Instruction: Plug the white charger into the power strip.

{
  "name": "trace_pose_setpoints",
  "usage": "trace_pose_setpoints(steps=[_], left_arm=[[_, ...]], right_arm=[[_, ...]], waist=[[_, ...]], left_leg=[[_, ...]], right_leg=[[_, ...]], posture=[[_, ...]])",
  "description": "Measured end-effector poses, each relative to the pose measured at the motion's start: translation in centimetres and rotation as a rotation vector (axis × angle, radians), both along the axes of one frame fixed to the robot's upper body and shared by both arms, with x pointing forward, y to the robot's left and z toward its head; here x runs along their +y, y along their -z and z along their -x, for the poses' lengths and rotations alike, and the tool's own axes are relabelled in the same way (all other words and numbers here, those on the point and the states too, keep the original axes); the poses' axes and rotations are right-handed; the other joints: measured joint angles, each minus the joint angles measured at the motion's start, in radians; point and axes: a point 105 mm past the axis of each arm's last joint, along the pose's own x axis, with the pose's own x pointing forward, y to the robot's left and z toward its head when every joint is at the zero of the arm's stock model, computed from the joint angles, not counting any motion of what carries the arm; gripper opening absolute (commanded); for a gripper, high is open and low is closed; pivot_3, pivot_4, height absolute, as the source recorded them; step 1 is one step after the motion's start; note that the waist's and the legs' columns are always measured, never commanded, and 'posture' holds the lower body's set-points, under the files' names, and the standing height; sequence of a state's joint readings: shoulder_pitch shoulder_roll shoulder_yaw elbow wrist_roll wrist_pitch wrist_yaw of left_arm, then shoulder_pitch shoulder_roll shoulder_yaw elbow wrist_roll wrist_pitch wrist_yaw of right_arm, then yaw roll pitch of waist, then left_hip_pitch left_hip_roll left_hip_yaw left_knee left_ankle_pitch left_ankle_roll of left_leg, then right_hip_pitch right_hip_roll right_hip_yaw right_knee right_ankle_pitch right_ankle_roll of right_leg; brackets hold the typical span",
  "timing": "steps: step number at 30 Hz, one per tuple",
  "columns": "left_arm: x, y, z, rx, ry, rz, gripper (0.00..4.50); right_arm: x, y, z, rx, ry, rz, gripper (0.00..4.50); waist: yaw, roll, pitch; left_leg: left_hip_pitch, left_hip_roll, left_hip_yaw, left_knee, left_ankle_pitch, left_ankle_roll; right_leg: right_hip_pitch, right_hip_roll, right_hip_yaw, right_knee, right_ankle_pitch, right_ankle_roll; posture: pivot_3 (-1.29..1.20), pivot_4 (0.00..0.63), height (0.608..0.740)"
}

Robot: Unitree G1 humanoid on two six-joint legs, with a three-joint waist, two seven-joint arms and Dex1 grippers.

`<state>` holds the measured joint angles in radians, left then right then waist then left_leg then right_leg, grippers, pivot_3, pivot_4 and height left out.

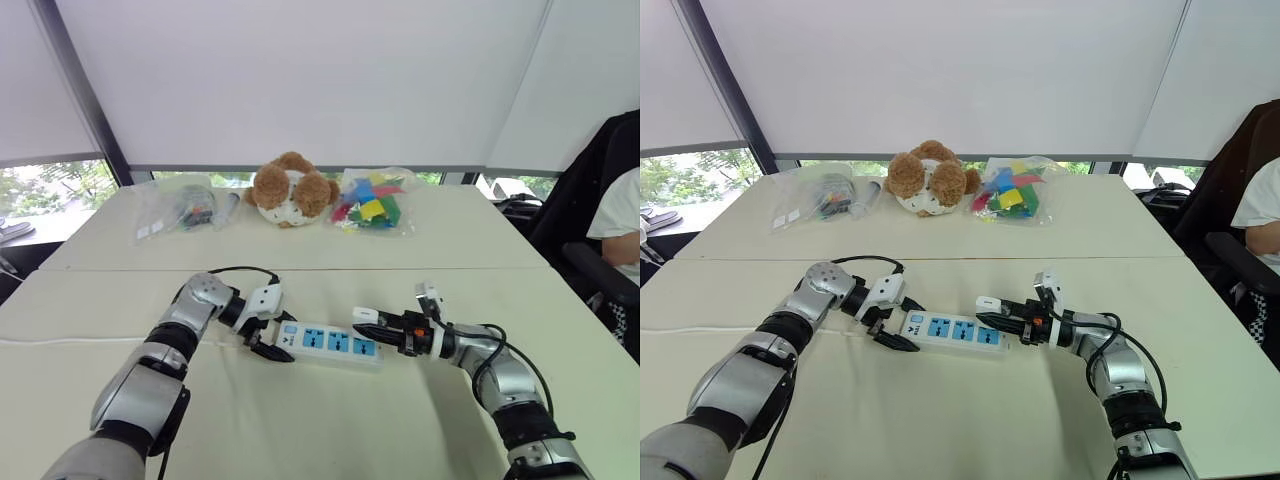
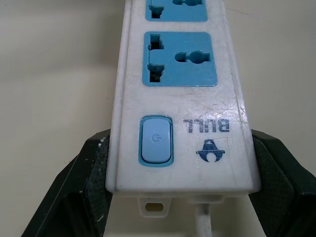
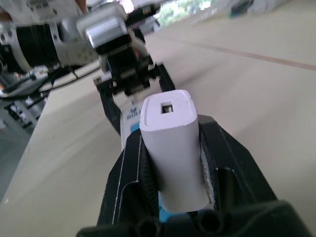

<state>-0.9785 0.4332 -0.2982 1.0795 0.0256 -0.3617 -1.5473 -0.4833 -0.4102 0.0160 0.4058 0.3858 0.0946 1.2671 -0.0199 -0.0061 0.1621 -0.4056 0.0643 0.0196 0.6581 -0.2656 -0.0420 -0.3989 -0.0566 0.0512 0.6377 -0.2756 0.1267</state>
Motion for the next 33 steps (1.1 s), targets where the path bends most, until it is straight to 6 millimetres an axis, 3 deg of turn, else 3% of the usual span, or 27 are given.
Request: trace_pose_setpoints(steps=[7, 12, 33], left_arm=[[0.3, 0.1, 0.1, 0.003, -0.006, -0.004, 3.04], [0.7, 0.4, 0.3, 0.012, -0.017, -0.011, 3.04], [1.4, 1.2, 0.8, 0.045, -0.042, -0.025, 3.04]], right_arm=[[0.3, 0.4, -0.3, -0.019, -0.040, 0.004, 0.73], [0.7, 0.9, -0.2, -0.020, -0.052, -0.014, 0.73], [1.2, 2.4, -0.1, -0.116, -0.125, 0.090, 0.73]], waist=[[-0.003, -0.001, -0.001], [-0.010, -0.004, -0.002], [-0.022, -0.018, -0.026]], left_leg=[[0.003, 0.000, 0.000, -0.001, 0.000, 0.000], [0.016, 0.001, 0.002, -0.010, 0.000, 0.000], [0.022, 0.004, 0.001, -0.011, -0.003, 0.006]], right_leg=[[0.002, 0.000, 0.000, 0.000, 0.000, 0.000], [0.010, 0.001, 0.001, -0.001, -0.002, -0.004], [0.015, 0.005, 0.001, -0.001, -0.006, -0.010]], posture=[[0.00, 0.150, 0.739], [0.00, 0.150, 0.739], [0.00, 0.150, 0.739]])
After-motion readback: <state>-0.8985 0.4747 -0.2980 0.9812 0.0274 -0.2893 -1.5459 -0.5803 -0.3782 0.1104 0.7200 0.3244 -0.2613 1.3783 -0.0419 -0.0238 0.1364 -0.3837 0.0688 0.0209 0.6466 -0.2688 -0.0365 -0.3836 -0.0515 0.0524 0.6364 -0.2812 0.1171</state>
